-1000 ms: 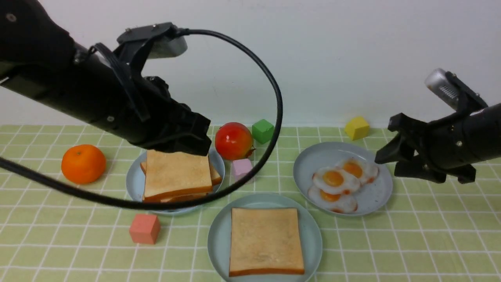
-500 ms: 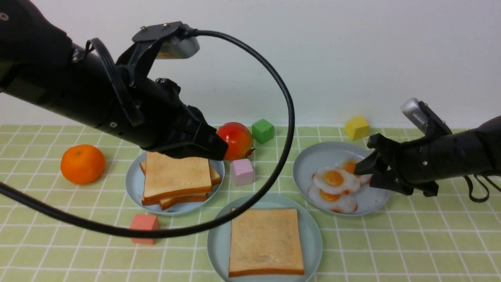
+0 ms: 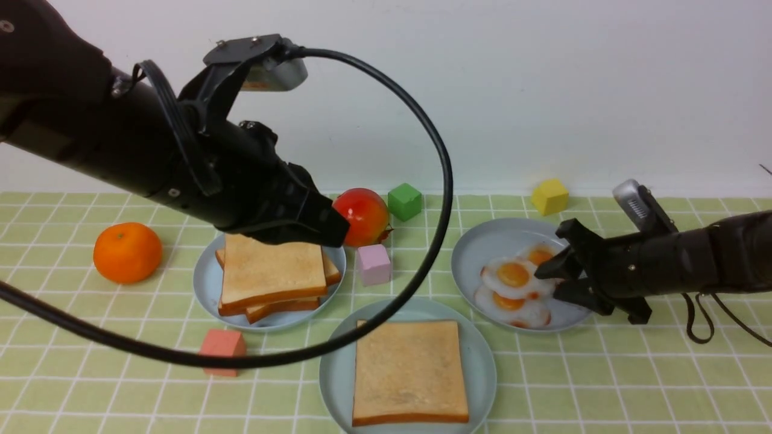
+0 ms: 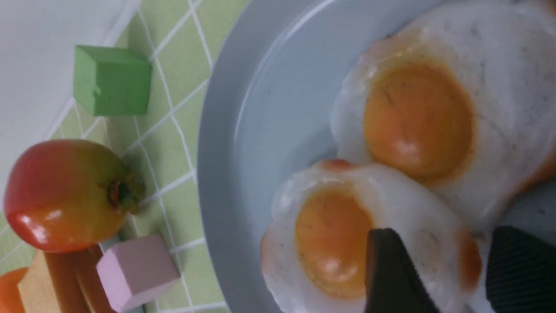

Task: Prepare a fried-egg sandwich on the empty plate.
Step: Use the right arm to grab a fried egg

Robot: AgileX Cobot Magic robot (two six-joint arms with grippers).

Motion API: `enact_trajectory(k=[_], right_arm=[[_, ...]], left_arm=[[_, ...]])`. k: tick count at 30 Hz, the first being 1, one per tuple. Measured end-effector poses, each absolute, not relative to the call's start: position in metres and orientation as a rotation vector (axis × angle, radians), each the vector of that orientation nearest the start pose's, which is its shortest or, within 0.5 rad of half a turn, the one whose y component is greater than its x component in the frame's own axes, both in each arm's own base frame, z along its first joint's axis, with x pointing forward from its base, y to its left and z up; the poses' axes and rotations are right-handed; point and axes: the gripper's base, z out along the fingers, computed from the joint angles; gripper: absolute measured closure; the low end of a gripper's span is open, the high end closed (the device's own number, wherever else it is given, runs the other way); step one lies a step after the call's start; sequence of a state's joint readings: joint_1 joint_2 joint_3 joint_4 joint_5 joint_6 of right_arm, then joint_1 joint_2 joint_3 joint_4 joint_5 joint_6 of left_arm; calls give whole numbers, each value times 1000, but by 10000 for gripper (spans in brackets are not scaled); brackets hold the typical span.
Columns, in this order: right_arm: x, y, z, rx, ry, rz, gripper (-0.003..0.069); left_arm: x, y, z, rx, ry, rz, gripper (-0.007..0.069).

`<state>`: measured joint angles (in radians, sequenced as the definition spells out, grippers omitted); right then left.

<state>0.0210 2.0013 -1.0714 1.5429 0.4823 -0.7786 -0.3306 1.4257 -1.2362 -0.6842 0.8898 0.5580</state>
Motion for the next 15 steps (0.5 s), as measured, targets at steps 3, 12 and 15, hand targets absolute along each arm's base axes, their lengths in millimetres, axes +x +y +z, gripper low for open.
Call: enact_trajectory(k=[3,12,15], right_arm=[[389,51,129,678,2413,929,400],[389,51,131,723,2414,951,586],[389,51,135,713,2414,957,586]], left_arm=[[270,-139,344,716,2314,-732,638],[270,-133,339,634,2401,-663,638],[265,-127,343,589,2440,-615,638]])
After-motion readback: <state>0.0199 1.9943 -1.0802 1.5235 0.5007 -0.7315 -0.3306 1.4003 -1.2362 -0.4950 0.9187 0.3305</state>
